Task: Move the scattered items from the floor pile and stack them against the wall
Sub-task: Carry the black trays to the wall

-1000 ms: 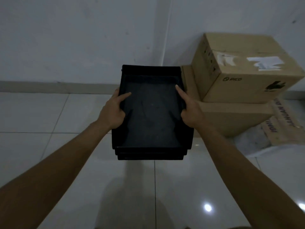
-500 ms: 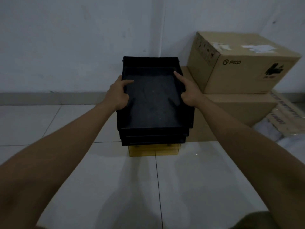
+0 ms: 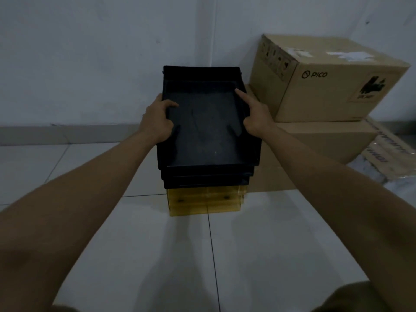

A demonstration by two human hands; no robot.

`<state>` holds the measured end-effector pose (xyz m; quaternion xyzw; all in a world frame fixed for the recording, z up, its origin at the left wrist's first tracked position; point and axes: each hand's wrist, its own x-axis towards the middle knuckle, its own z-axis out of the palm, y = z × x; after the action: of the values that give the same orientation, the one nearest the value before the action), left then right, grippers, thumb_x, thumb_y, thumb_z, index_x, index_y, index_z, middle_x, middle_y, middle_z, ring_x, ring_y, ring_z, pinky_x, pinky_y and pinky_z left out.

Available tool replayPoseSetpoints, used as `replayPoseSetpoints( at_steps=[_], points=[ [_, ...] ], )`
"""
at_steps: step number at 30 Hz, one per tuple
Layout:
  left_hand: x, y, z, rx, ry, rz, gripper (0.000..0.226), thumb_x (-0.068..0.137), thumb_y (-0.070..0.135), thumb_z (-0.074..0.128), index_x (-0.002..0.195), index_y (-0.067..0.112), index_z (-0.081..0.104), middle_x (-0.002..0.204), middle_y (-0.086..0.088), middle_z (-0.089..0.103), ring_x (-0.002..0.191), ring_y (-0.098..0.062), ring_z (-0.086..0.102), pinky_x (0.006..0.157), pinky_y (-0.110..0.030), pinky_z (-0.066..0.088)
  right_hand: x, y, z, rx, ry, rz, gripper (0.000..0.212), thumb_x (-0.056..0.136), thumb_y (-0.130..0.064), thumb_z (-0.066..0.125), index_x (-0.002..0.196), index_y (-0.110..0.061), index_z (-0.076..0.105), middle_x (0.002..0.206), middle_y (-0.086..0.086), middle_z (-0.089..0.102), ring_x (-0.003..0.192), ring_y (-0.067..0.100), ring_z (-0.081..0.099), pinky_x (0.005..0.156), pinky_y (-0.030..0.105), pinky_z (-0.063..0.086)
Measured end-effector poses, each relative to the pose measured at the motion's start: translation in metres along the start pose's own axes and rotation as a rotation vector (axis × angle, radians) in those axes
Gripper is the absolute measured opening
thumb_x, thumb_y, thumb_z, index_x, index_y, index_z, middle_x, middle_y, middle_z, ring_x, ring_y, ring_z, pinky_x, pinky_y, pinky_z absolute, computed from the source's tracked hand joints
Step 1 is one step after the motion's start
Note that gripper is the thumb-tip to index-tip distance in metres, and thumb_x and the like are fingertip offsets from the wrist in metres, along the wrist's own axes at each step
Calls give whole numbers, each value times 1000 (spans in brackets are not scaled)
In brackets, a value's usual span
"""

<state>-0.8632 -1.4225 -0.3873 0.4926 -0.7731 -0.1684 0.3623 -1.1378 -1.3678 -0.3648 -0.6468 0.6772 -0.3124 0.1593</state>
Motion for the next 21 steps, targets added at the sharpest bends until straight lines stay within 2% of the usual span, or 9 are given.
replayPoseSetpoints(
  at_steps=[2,5,7,9,11,13,15,18,21],
  points=[
    [2,-1,4,3,10,1,48,71,-13,52,113,6,63,137,-8,50,118,-30,54,101,-31,43,5,6,6,-15,16,-15,91,79,20,47,152,-30,28,132,22,55,103,39,60,86,49,54],
    [4,-4,10,-7,9,-16,50,71,-15,50,116,5,62,136,-10,50,117,-30,53,100,-30,42,10,11,13,-59,38,-45,91,78,20,48,153,-29,26,135,19,51,106,33,59,91,42,53],
    [2,-9,16,3,1,-20,51,72,-14,50,117,5,62,135,-11,50,117,-30,53,100,-33,44,13,12,17,-115,36,-63,91,79,18,49,153,-28,25,131,18,53,99,28,59,76,31,53],
    [1,-15,22,15,-10,-25,51,72,-13,51,118,4,62,134,-12,49,115,-31,54,100,-37,45,14,12,20,-198,36,-73,89,81,16,51,154,-28,25,121,17,55,78,17,52,53,13,38],
    [2,-17,25,29,-20,-41,51,72,-13,52,120,4,61,133,-13,49,114,-32,54,98,-39,46,13,12,23,-257,34,-74,87,83,15,53,154,-25,23,121,17,54,76,11,46,50,8,31],
    [5,-15,27,43,-18,-59,51,73,-12,54,120,5,60,130,-14,50,111,-32,54,94,-40,48,13,15,25,-303,19,-61,83,85,14,53,154,-21,22,130,18,51,92,17,50,67,8,29],
    [6,-13,27,58,-24,-92,51,73,-10,56,122,6,58,126,-14,50,109,-33,54,92,-42,48,14,18,28,-349,33,-66,80,87,10,53,154,-20,24,129,19,52,103,25,54,74,18,33],
    [4,-10,27,98,-73,-146,54,75,-9,57,127,6,54,123,-16,49,109,-34,52,94,-44,46,11,19,31,-408,76,-122,66,88,5,53,149,-11,34,115,19,56,94,30,56,68,28,36],
    [5,-11,23,88,-108,-205,59,77,-6,55,134,8,48,130,-17,45,118,-36,47,102,-46,42,4,18,31,-575,124,-261,45,84,1,55,129,-3,54,107,21,59,87,35,55,62,34,39]
  ],
)
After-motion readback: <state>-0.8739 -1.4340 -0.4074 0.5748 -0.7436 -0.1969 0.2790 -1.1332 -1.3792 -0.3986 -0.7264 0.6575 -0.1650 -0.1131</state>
